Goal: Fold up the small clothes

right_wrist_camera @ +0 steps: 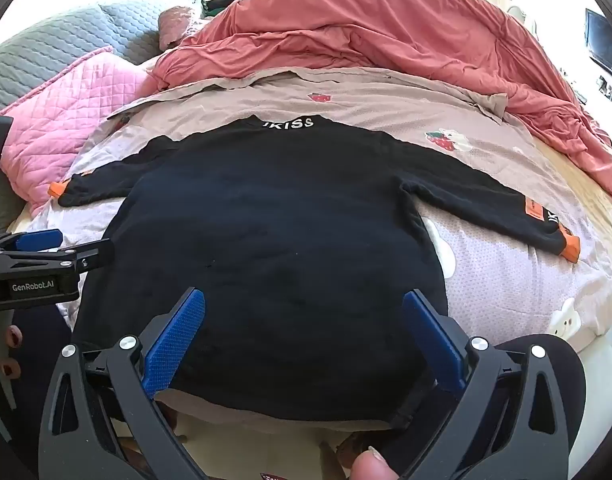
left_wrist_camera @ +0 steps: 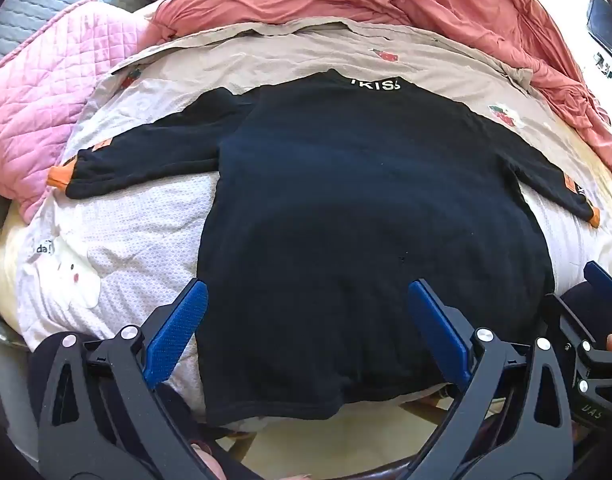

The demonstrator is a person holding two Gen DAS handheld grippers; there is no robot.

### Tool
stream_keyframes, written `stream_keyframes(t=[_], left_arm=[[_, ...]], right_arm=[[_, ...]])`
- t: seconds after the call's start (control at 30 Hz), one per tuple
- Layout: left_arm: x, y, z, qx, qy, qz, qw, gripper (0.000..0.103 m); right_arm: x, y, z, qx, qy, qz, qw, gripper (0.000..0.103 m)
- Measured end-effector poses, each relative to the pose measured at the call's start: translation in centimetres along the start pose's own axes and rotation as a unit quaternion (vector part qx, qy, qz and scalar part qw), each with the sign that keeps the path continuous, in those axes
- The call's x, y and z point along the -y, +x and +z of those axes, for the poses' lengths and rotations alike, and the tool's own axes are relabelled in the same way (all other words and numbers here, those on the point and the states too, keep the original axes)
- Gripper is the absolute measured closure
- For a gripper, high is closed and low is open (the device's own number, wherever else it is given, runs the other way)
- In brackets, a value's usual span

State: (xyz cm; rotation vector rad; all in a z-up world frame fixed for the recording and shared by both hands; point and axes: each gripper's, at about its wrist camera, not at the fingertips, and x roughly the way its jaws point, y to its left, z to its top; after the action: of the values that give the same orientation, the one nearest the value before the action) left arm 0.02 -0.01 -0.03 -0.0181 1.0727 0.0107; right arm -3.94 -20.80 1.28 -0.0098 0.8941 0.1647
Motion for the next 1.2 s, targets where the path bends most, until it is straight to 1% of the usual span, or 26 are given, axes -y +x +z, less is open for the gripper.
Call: stream_keyframes(t=[0.37, 0.6, 1.2], left_arm=[[-0.17, -0.26, -0.07, 0.002, -0.003, -0.002, 1.0, 0.009], [-0.01, -0.11, -0.23, 0.0, 0.0, -0.003, 1.0, 0.009], [0.08, -0.04, -0.37, 0.001, -0.001, -0.004, 1.0, 0.009]], right_arm=[[-0.22, -0.04, -0.55, 0.002, 0.0, -0.005, 1.0, 0.004], [0.35, -0.36, 0.03, 0.0, 0.002, -0.006, 1.0, 0.004], [0.34, -0.34, -0.05, -0.002, 0.005, -0.015, 1.0, 0.004]])
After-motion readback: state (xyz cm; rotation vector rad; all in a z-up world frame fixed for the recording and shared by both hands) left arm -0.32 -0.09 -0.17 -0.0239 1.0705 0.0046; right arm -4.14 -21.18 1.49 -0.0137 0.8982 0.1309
